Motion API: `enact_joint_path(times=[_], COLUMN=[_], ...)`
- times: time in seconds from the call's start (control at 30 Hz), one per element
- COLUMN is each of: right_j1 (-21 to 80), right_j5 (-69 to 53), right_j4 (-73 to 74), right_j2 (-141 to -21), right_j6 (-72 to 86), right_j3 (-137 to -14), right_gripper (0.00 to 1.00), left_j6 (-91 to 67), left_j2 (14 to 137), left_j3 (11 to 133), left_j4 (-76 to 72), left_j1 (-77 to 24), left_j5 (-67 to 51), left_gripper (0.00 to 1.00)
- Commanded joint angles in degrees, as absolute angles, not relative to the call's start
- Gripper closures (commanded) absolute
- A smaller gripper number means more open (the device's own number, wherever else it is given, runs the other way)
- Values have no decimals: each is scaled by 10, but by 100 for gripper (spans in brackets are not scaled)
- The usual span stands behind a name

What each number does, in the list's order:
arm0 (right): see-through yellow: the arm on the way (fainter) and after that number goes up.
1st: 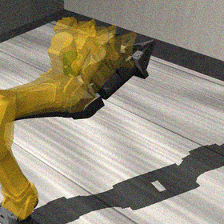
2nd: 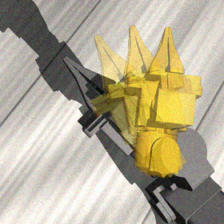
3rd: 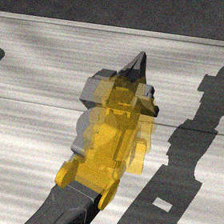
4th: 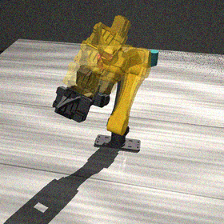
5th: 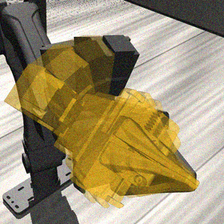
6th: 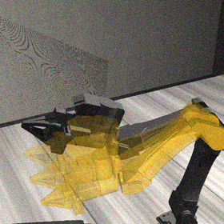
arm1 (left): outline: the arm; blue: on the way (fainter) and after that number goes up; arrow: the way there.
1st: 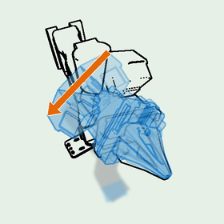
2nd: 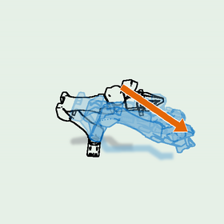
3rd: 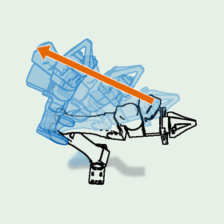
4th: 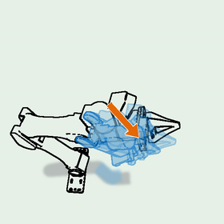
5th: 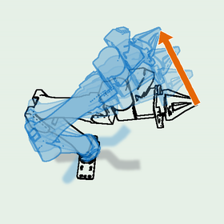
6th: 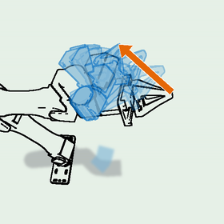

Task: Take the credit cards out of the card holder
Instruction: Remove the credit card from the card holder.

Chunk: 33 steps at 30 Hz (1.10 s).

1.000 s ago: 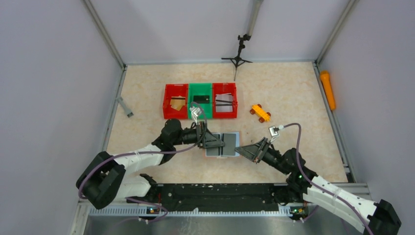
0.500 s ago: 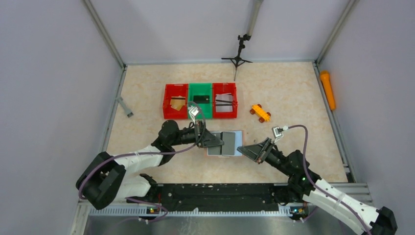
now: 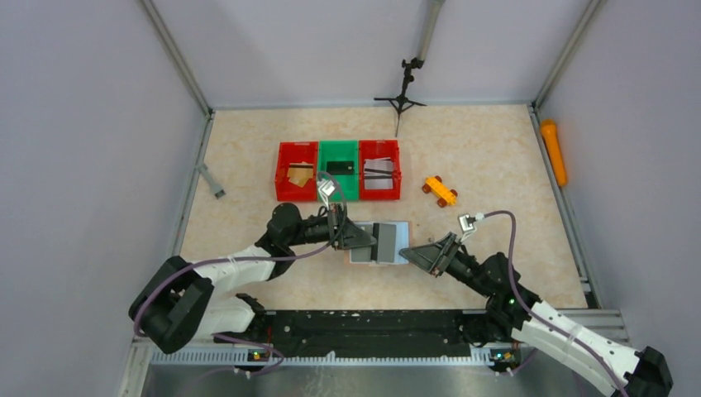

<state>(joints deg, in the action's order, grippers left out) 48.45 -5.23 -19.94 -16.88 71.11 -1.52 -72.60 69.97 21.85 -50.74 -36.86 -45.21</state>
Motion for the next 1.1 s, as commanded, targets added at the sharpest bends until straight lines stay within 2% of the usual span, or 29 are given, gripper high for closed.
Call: enact_joint_path(times=[0.0, 0.07, 0.2, 0.27, 0.37, 0.67, 0.9, 1.07], right_j1=[479, 479, 479, 479, 479, 478, 478, 478], right_j5=[-77, -82, -85, -84, -78, -7, -8, 24], right_j4=[-279, -289, -296, -290, -260, -130, -113, -41], right_j2=[-201, -212, -222, -222, -216, -79, -76, -70], right_j6=[696, 696, 696, 695, 693, 700, 696, 664], right_j3=[-37, -39, -40, -42, -49, -40, -45, -73], right_gripper=[70, 70, 78, 84, 100, 100, 100, 100], left_j6=[-736, -735, -735, -735, -734, -698, -704, -684], left_j2=[710, 717, 726, 728, 725, 668, 659, 638], left_j3=[219, 221, 221, 219, 217, 206, 205, 202], left_j4=[-562, -563, -570, -572, -571, -496, -489, -447], left_j1=[-376, -382, -385, -385, -384, -360, -347, -326], left_j5=[-459, -458, -459, -460, -461, -458, -460, -451], left_gripper=[100, 100, 100, 100, 100, 100, 100, 100])
